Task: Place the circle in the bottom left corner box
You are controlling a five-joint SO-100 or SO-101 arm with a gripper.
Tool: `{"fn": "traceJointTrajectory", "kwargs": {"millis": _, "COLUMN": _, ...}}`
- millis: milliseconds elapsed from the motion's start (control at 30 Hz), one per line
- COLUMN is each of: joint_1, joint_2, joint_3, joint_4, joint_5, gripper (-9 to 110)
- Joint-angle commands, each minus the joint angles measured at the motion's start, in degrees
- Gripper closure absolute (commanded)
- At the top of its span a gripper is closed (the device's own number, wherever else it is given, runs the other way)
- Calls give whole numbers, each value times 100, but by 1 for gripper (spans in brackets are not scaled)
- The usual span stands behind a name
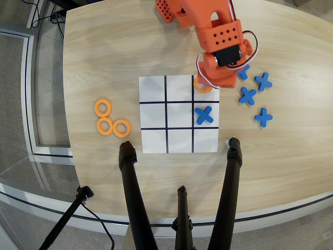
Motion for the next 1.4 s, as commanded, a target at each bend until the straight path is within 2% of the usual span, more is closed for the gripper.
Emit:
{"fn": "traceJointTrajectory", "kwargs": {"millis": 0, "joint_1": 0, "joint_2": -211, "joint_3": -88, "joint_4": -229, "joint_5": 9, "gripper": 102}}
{"fn": "traceJointTrajectory", "kwargs": {"millis": 867, "joint_1": -229, "joint_2": -457, "joint_3": -167, "joint_4": -246, "joint_5": 149, "gripper": 101}}
{"fn": "traceJointTrajectory", "kwargs": {"millis": 1067, "joint_1": -149, "joint_2": -290, "joint_3": -404, "joint_4": 123, "joint_5": 114, "gripper": 86}}
{"fn": "traceJointTrajectory", "kwargs": {"millis": 1367, "joint_1": 229, "joint_2": 299, "joint_3": -1696, "joint_4": 1266, "joint_5": 132, "gripper": 78}}
